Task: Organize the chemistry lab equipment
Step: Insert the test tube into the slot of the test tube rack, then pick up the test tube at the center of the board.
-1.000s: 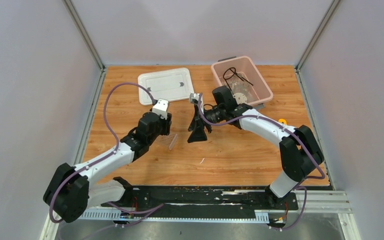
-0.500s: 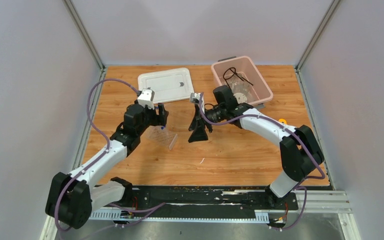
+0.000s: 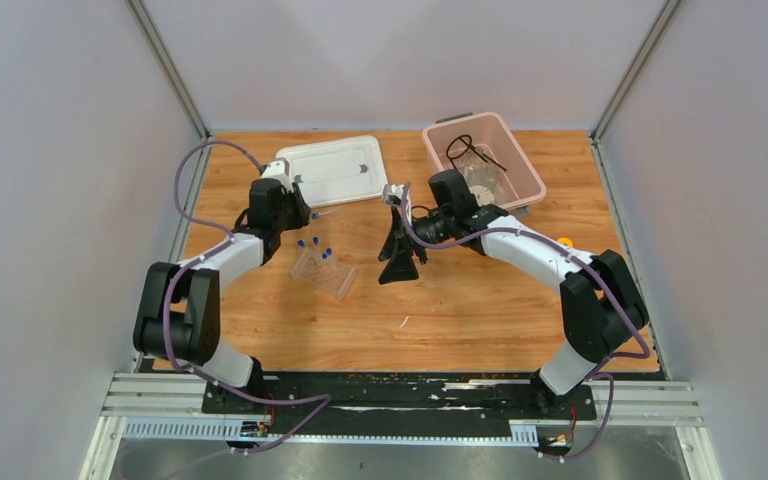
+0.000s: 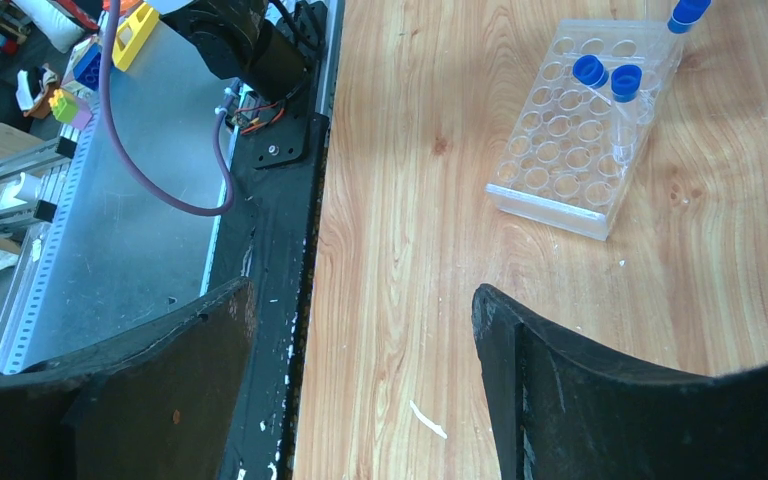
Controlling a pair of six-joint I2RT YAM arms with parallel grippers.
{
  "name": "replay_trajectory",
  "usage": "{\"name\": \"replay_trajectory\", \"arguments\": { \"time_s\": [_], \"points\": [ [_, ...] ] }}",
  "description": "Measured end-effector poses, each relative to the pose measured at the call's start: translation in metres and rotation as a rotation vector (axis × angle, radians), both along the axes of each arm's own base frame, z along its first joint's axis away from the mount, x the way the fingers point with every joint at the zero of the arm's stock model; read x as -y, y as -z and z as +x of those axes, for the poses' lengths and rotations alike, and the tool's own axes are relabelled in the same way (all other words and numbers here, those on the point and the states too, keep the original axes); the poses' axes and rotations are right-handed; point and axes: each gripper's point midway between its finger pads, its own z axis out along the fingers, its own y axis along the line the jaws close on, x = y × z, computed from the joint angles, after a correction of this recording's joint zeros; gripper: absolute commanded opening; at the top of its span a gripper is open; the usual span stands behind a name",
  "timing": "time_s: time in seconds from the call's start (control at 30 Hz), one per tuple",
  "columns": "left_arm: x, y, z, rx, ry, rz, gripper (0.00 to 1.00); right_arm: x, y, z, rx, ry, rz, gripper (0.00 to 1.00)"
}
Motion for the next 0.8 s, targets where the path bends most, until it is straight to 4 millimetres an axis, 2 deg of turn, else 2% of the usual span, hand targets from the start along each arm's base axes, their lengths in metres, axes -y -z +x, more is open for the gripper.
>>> {"name": "replay_trajectory", "arguments": {
  "time_s": [0.17,0.33,0.6,0.8],
  "points": [
    [0.0,0.018,0.021,-0.04,0.029,0.064,0.35,0.001,-0.001,-0.001,-0.002,-0.006,0.004,0.8],
    [0.019,0.034,0.04,-0.091,0.183,0.106,0.39,0.001,-0.003,-0.003,-0.011,-0.014,0.004,0.8],
    [0.025,0.037,0.052,-0.143,0.236,0.141,0.41,0.002,-0.006,-0.004,-0.019,-0.02,0.006,0.8],
    [0.029,0.056,0.056,-0.245,0.235,0.177,0.43,0.002,-0.005,-0.004,-0.026,-0.019,0.003,0.8]
  ]
}}
